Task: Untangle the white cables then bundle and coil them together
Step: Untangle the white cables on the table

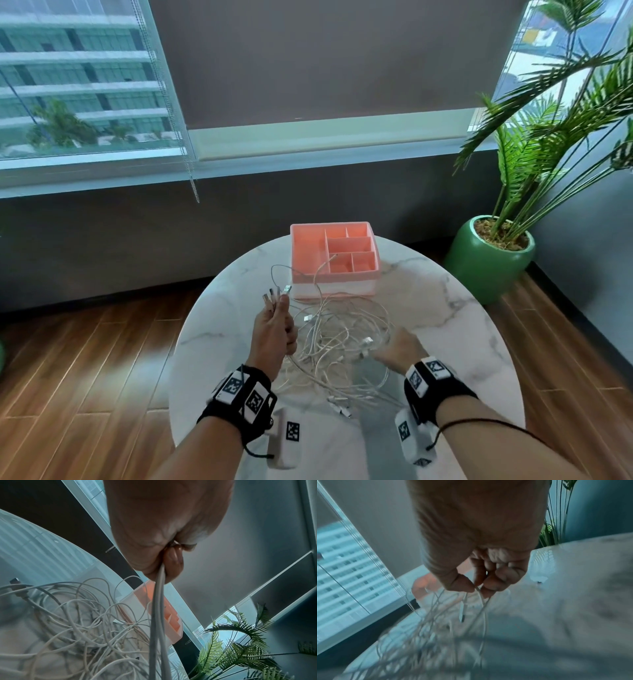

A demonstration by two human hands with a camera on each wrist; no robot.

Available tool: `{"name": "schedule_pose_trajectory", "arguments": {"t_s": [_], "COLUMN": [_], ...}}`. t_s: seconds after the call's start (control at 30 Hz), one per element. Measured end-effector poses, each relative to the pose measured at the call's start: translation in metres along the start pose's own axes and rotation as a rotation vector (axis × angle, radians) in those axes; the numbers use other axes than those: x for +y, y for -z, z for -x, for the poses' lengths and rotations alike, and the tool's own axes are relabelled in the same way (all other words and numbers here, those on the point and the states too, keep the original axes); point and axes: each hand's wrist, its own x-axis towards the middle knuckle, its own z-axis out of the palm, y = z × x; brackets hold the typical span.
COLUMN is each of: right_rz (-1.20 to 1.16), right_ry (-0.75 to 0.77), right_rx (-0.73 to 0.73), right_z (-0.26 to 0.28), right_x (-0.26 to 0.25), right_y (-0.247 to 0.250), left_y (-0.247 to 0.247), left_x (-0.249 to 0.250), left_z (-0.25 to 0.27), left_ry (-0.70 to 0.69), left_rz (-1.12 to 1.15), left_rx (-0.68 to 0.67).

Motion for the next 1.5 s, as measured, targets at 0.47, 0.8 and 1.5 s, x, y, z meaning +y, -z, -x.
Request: {"name": "schedule_pose_trajectory", "arguments": {"t_s": [0.47,0.8,1.5], "right_rz": [-0.965,-1.017,-0.040], "right_ry": [0.497,0.386,0.149], "right_rx": [0.061,0.054,0.053], "right_z": [0.028,0.038,0.010], "right_x": [-0.104,-0.116,0.008], "right_y": [0.126,0.029,-0.008], "left_y": [-0.041,-0.050,-0.017], "left_x": [0.006,0.005,0.034], "left_z": [-0.001,-0.001,-0.019], "left_ry": [0.051,-0.056,-0.127], "left_rz": [0.041,0.061,0.306], "left_rx": [-0.098,-0.144,0.159]}}
